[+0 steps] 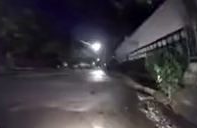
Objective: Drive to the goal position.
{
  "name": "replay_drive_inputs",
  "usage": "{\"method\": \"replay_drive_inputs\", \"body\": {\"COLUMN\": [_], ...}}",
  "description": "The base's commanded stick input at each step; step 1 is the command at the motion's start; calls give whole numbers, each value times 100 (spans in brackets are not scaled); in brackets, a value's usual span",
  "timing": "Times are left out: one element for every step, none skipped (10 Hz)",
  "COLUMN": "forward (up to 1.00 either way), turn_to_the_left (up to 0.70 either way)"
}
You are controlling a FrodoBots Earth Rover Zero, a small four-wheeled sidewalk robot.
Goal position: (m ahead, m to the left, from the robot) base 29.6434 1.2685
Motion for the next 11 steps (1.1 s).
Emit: {"method": "replay_drive_inputs", "body": {"forward": [70,70,70,70,70,70,70,70,70,70,70], "turn_to_the_left": [0,0,0,0,0,0,0,0,0,0,-35]}}
